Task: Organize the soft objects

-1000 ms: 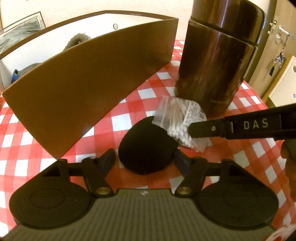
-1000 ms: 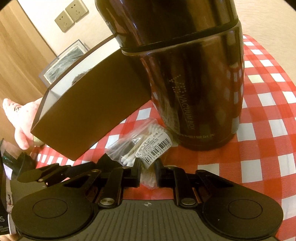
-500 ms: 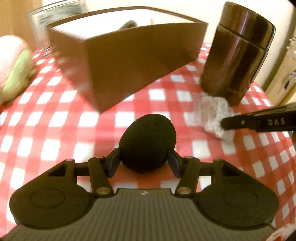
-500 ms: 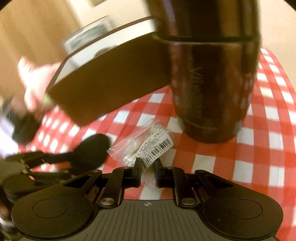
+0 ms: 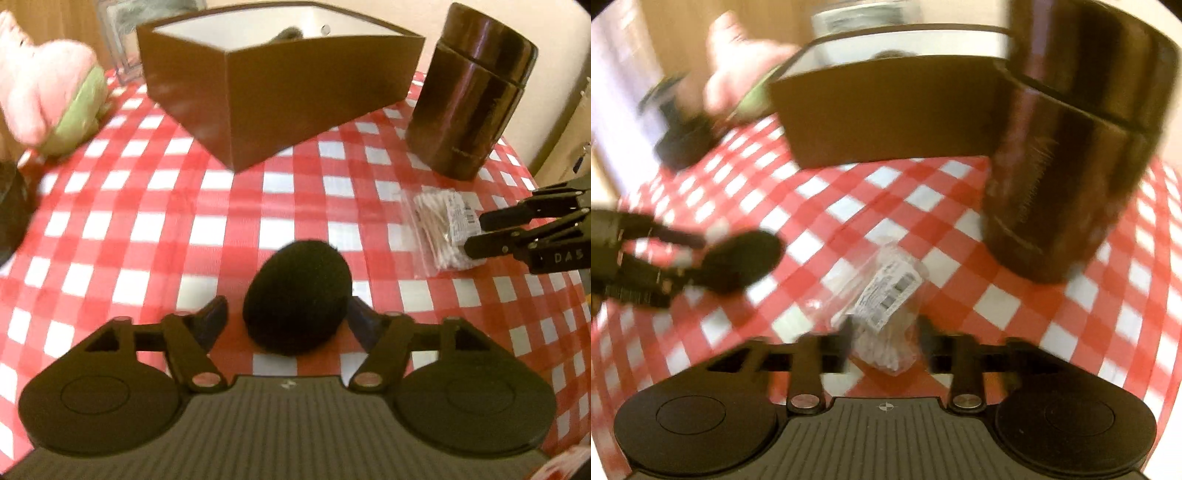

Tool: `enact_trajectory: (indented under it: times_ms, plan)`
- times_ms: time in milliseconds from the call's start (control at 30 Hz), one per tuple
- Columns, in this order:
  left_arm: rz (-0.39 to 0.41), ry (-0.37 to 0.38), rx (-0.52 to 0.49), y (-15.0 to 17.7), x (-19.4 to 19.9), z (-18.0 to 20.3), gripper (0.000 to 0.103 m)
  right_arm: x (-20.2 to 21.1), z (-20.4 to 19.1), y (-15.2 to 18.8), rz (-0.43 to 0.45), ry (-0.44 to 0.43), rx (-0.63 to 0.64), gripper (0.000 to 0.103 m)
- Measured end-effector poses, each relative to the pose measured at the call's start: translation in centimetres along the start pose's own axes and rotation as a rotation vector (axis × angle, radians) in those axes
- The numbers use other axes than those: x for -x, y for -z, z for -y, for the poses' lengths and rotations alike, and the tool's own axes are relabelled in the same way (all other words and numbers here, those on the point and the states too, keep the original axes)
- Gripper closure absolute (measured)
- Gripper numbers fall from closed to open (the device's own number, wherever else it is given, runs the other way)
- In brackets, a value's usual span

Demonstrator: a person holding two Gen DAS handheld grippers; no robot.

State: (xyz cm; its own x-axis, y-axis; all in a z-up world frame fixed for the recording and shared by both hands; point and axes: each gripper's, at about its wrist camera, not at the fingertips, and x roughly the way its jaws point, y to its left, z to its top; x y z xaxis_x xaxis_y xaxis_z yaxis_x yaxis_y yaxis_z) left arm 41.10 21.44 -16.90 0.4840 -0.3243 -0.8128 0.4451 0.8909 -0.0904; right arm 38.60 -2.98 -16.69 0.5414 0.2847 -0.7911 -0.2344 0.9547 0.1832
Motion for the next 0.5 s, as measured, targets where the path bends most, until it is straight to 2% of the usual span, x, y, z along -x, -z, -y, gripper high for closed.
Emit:
enact_trajectory:
  times_ms: [33, 67, 200, 267, 400, 500]
  plan:
    - [0.009, 0.002, -0.015, -0.2, 0.0, 0.1, 0.028, 0.1, 0.0, -0.2, 0.021, 0.003, -0.042, 0.030]
    - [0.011, 0.007, -0.028, -0.4, -0.1, 0.2, 0.027, 0.1, -0.1, -0.2, 0.038, 0.011, -0.076, 0.027]
    - [-0.007, 0.008, -0.093, -1.0, -1.4, 0.6, 0.028, -1.1, -1.0, -0.8, 0.023, 0.046, -0.169, 0.027]
    - [-0.014, 0.004, -0.111, -1.1, -2.2, 0.8, 0.028, -1.7, -1.6, -0.9, 0.022, 0.077, -0.177, 0.027]
    - [-0.025, 0.004, -0.118, -1.1, -3.1, 1.2, 0.037, -2.6, -2.6, -1.0, 0.023, 0.108, -0.184, 0.027]
    - [-0.008, -0.008, -0.108, -1.0, -3.0, 1.5, 0.039, -3.0, -3.2, -0.9, 0.021, 0.133, -0.160, 0.027]
